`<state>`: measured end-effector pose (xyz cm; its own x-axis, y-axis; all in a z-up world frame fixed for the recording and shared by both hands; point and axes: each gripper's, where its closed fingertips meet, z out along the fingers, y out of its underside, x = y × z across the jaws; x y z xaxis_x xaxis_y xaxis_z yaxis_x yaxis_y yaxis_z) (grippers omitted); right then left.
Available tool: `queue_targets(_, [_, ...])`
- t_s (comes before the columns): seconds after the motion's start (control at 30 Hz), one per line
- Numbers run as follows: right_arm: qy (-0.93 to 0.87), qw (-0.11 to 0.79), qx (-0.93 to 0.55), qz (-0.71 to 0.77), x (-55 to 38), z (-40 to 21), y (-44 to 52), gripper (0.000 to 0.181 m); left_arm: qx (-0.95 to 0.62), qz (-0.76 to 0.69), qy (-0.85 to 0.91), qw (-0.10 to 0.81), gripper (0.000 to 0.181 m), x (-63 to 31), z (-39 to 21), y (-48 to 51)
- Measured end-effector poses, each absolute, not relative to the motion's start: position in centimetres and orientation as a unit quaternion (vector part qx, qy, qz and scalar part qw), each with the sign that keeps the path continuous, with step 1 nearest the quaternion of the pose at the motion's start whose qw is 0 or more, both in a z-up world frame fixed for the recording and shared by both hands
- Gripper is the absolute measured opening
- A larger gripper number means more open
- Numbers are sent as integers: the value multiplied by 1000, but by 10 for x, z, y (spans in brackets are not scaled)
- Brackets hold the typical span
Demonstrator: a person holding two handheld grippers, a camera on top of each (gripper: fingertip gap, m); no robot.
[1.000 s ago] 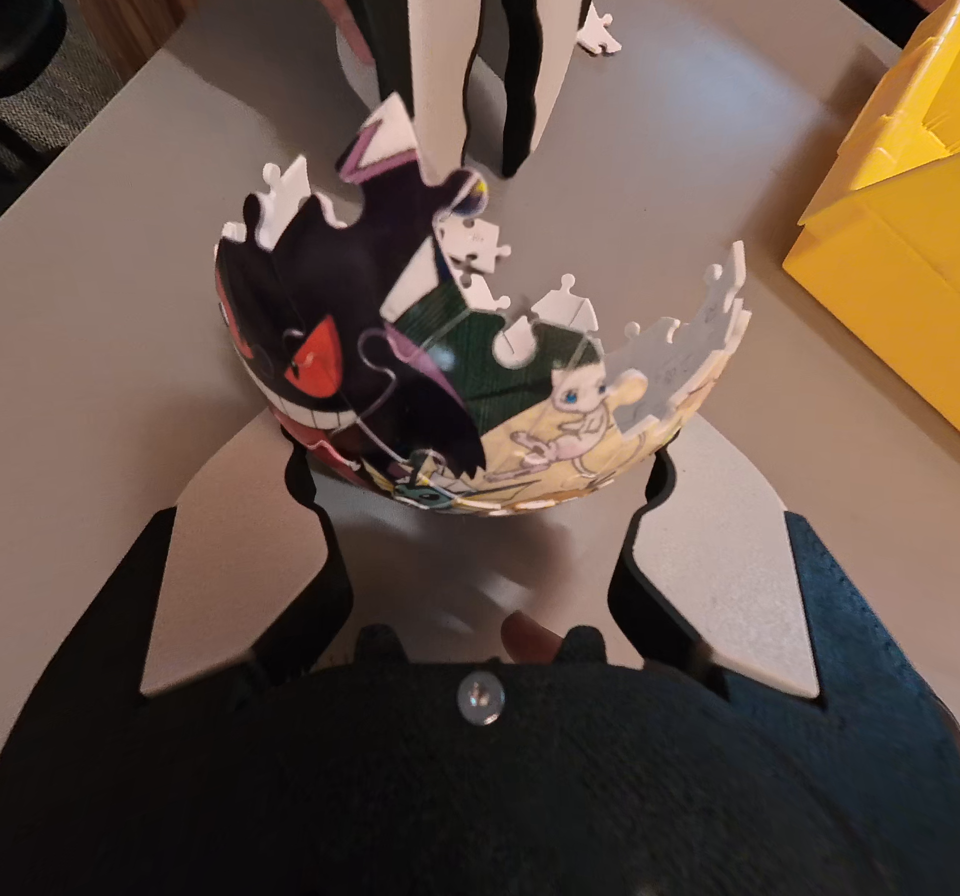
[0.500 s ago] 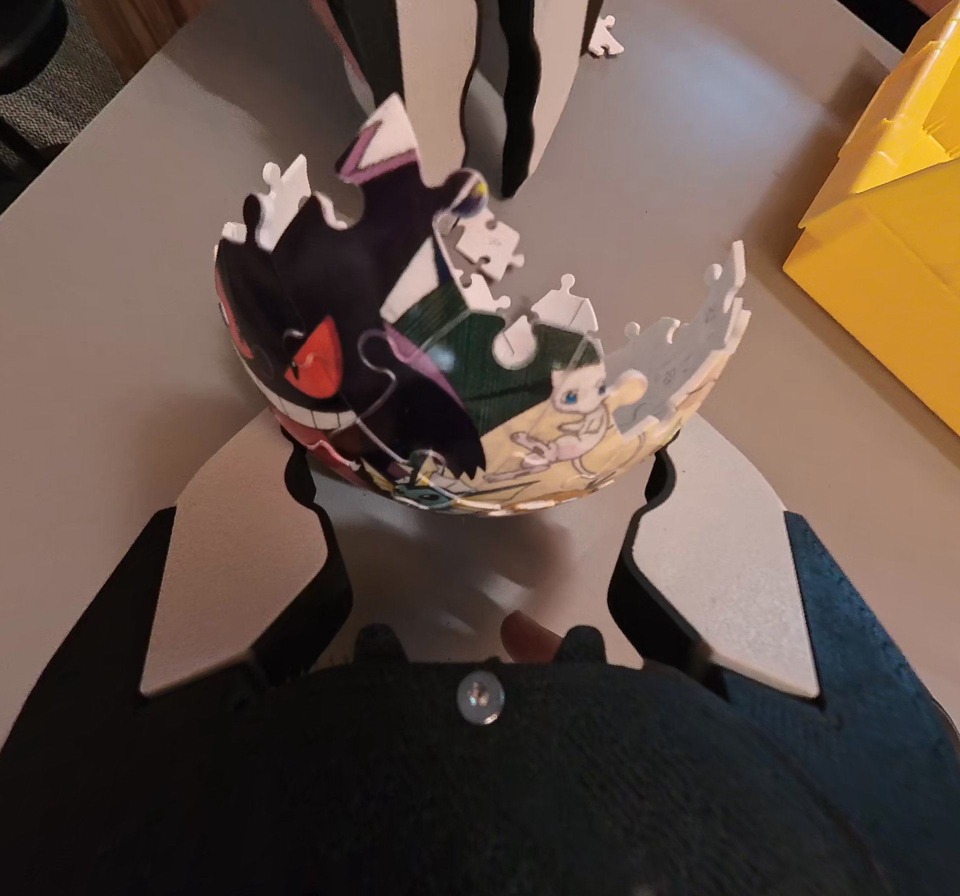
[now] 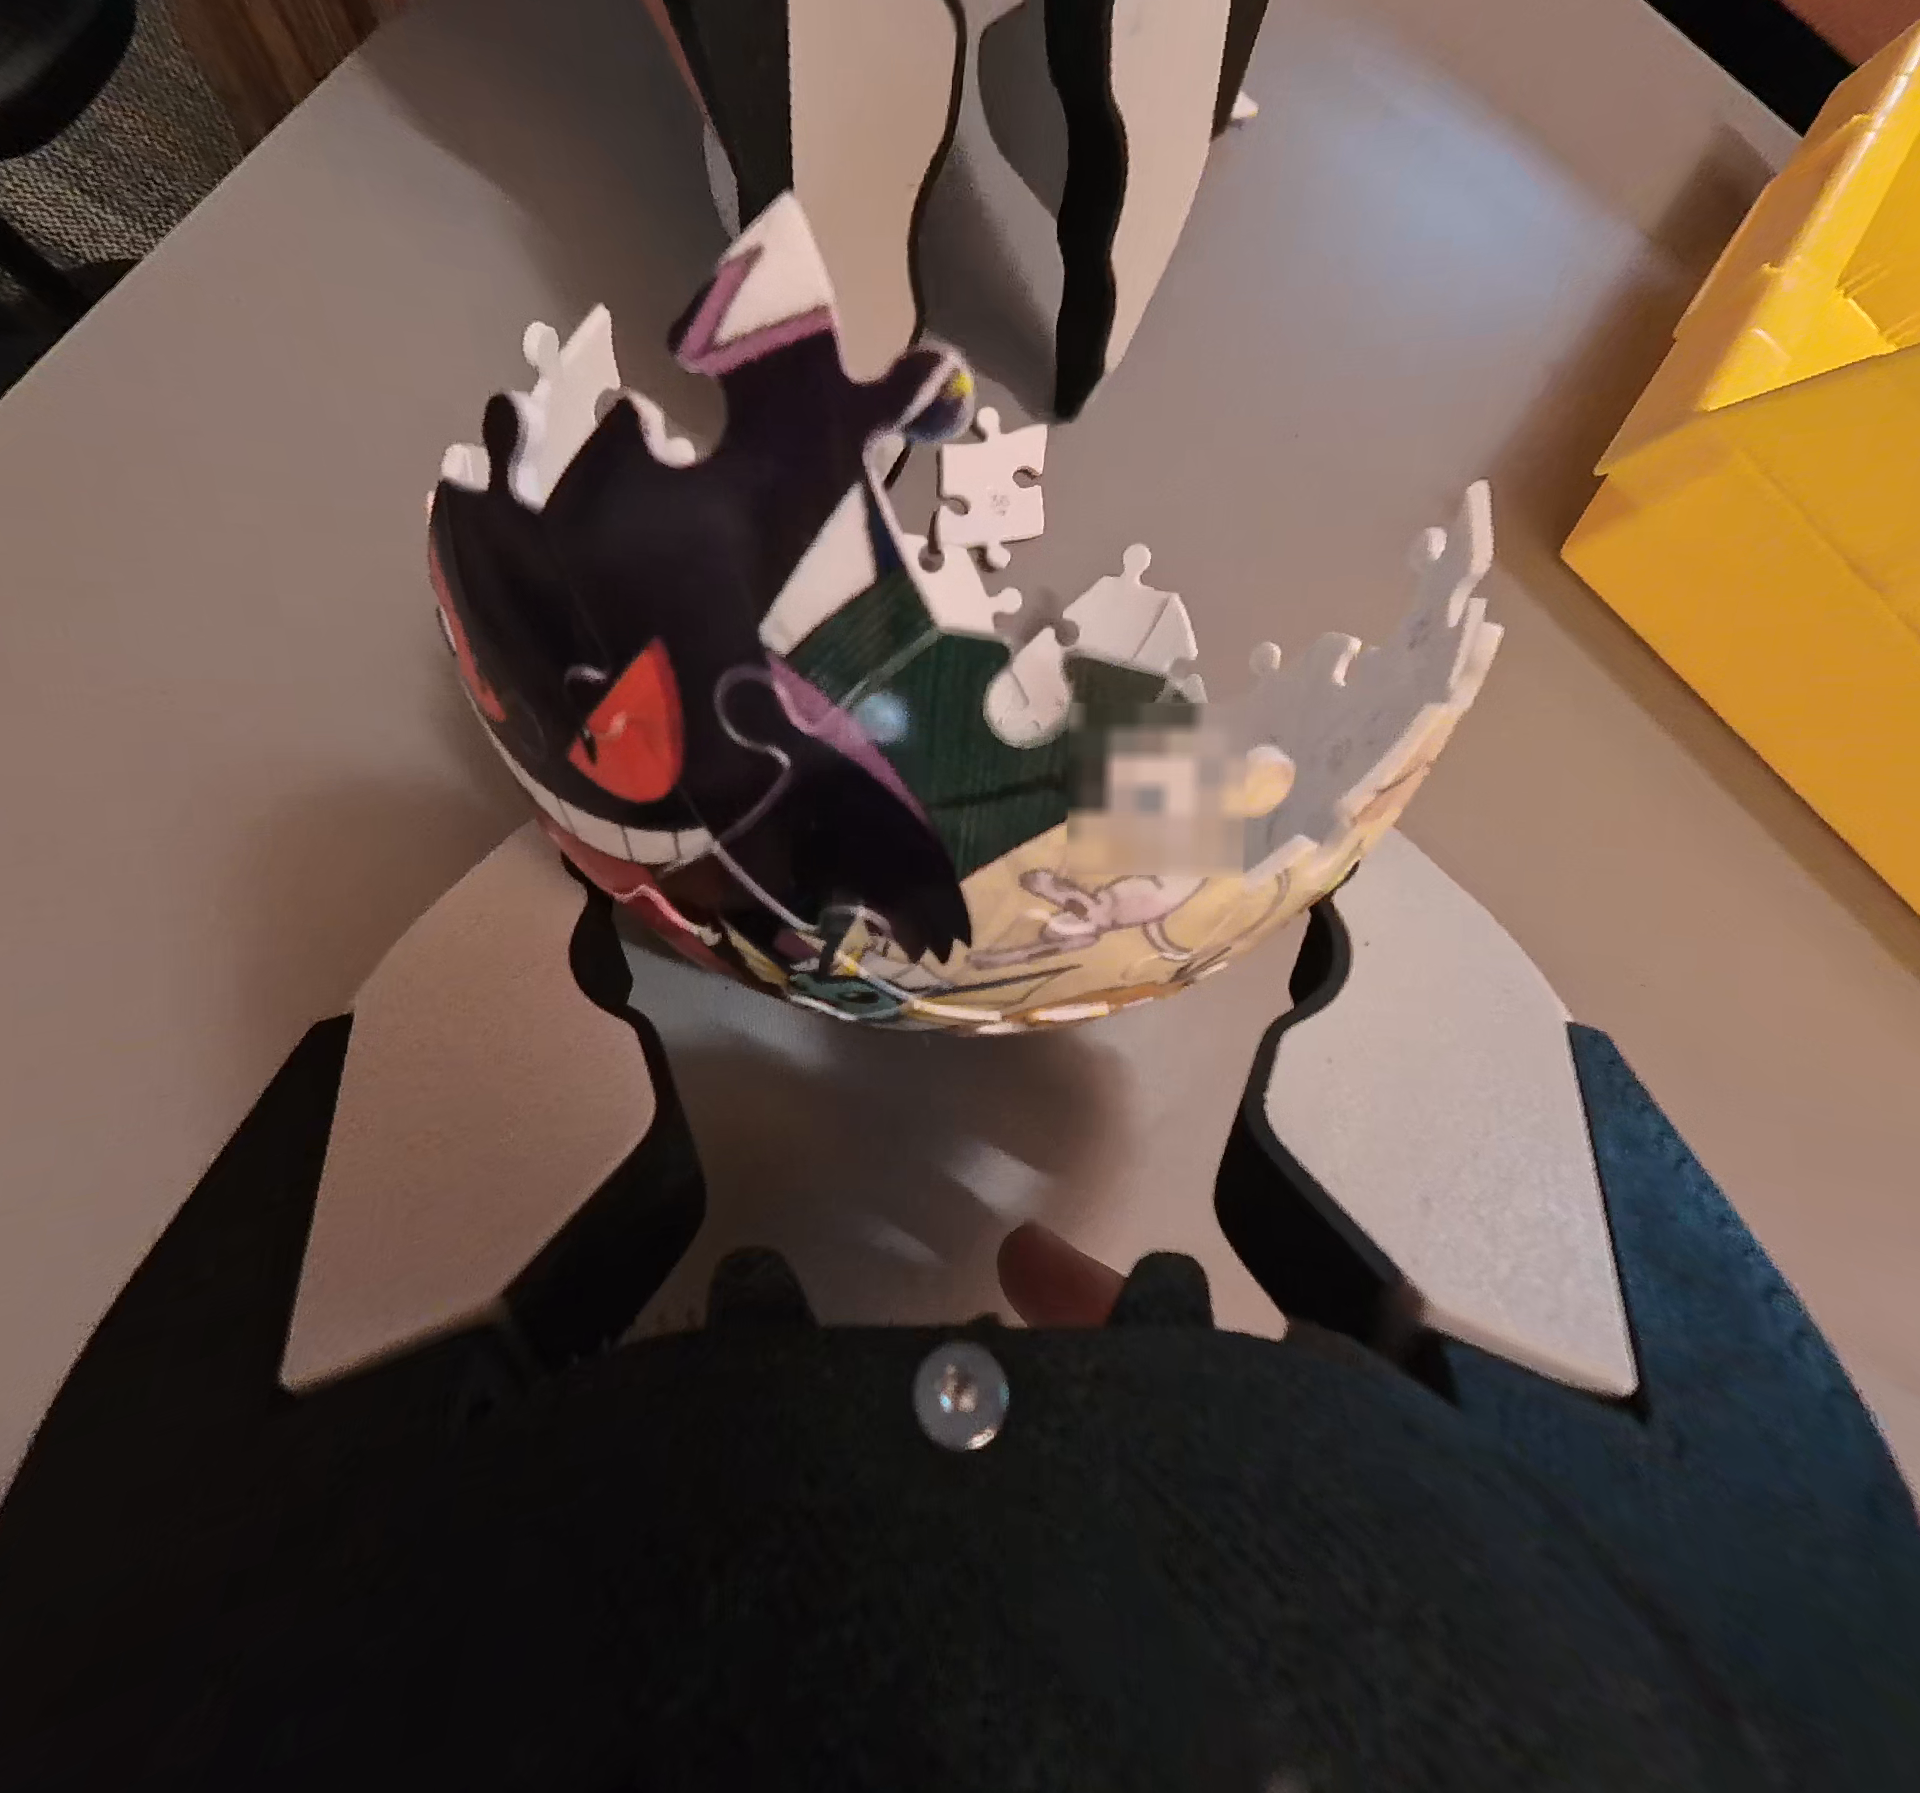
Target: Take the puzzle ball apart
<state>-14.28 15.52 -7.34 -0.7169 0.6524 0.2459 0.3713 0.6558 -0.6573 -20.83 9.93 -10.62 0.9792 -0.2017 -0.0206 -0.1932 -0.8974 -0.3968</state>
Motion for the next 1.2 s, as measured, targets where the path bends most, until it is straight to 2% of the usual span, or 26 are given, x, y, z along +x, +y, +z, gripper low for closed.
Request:
queue_targets(0.17, [-879,239,-289,296,-143,-73,155,127,-967,-29,106,230,48,-208,-107,102])
queue_targets(0.27, [-880,240,-286,292,-142,-73,155,127,-966,-31,103,236,26,-212,-106,102])
queue_targets(0.3, [-881,240,-286,291,-142,-73,155,127,-966,-32,102,237,24,-212,-106,102])
queue_targets(0.43, [-880,239,-286,294,-142,-73,155,127,-964,-30,118,235,23,-210,-106,101])
queue_targets(0.57, [-882,237,-283,294,-141,-73,156,127,-952,19,178,248,52,-220,-103,102])
queue_targets(0.83, [-883,235,-283,292,-141,-74,157,127,-933,-69,223,273,56,-212,-102,117])
queue_targets(1.0, [-882,236,-285,293,-141,-73,159,127,-925,-79,237,286,45,-203,-106,124])
queue_targets(1.07, [-881,236,-285,293,-141,-74,160,127,-920,-83,226,308,44,-202,-106,125])
queue_targets(1.2, [-883,238,-283,291,-141,-74,160,127,-902,-92,215,363,29,-196,-106,123])
